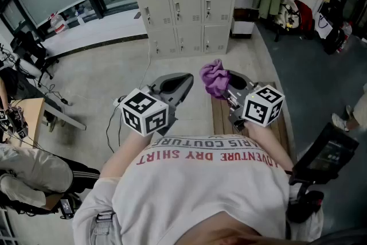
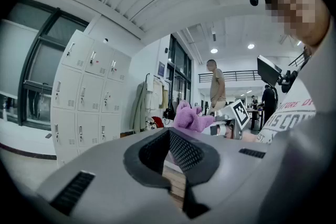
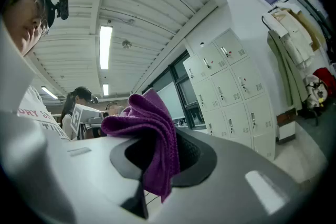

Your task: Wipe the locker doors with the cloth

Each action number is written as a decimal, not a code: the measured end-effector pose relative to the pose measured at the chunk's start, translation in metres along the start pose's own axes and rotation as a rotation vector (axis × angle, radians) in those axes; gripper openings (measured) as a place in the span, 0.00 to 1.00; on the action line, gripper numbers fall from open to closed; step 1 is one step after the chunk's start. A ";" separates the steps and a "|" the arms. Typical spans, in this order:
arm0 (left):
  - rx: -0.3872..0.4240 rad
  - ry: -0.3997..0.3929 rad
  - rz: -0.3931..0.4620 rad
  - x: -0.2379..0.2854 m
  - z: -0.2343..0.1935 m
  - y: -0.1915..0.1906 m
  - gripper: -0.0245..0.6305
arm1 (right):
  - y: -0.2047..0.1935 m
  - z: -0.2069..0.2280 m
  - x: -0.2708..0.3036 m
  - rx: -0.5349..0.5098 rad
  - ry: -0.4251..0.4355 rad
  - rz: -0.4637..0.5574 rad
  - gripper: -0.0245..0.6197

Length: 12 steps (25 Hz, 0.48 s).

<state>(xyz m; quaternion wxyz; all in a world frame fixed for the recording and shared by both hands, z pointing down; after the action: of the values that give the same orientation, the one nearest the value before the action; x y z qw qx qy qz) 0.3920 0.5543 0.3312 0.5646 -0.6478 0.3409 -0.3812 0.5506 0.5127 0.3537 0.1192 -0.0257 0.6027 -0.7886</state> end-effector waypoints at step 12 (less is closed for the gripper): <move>-0.015 -0.004 -0.013 0.004 0.005 0.003 0.04 | 0.000 0.000 -0.007 0.043 -0.001 0.008 0.14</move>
<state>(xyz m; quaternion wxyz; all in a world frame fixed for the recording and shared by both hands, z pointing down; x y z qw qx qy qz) 0.3982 0.5527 0.3281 0.5578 -0.6551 0.3384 -0.3810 0.5568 0.5145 0.3542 0.1231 -0.0212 0.5856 -0.8010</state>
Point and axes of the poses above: the fingertips, and each gripper's own axes: x forward along the fingers, z to its right, y out of its top, the point moved 6 cm from there along -x, backward along the fingers, and after that the axes turned 15 degrees about y, right-handed, at the moved point
